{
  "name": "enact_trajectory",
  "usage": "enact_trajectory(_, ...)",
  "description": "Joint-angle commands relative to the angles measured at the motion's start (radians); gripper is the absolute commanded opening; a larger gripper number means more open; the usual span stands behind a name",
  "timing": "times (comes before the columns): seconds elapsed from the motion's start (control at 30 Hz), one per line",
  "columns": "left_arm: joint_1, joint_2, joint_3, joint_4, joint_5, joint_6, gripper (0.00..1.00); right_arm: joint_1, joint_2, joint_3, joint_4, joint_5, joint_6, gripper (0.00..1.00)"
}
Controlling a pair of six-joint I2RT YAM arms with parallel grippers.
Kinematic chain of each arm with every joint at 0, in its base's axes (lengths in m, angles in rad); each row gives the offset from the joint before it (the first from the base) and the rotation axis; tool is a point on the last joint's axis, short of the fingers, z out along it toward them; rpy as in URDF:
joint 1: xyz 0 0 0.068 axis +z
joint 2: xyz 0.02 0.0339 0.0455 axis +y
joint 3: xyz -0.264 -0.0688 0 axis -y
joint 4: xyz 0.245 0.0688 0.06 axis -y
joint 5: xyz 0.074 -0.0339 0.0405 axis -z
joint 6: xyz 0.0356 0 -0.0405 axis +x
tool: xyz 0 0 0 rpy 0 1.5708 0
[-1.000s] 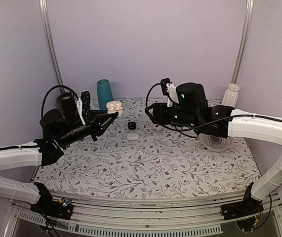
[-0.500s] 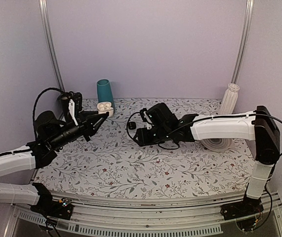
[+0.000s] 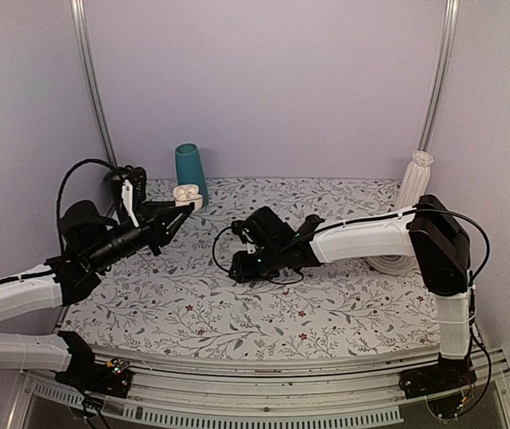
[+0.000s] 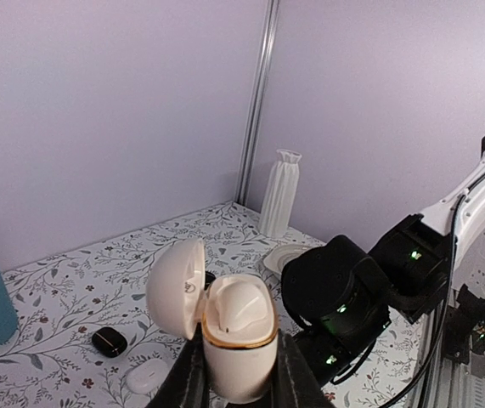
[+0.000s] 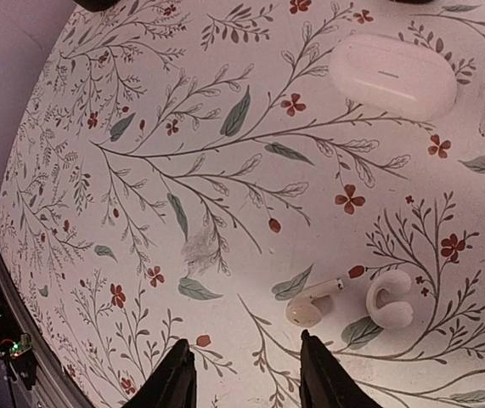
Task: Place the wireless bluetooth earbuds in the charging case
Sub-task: Adjust the right earbud at the center of the board.
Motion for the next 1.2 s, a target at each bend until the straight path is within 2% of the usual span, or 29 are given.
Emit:
enact_trajectory(0.0, 0.015, -0.022, 0.002, -0.004, -0.005, -0.003, 0.00, 0.004, 0.045, 0.046, -0.039, 0.012, -0.003, 0.41)
enact_trajectory(0.37, 0.016, -0.025, 0.001, -0.004, -0.001, -0.005, 0.00, -0.002, 0.136, 0.107, -0.078, 0.019, -0.038, 0.43)
enact_trajectory(1.17, 0.024, -0.032, 0.006, -0.012, 0.010, -0.001, 0.00, 0.025, 0.158, 0.091, -0.068, 0.020, -0.007, 0.44)
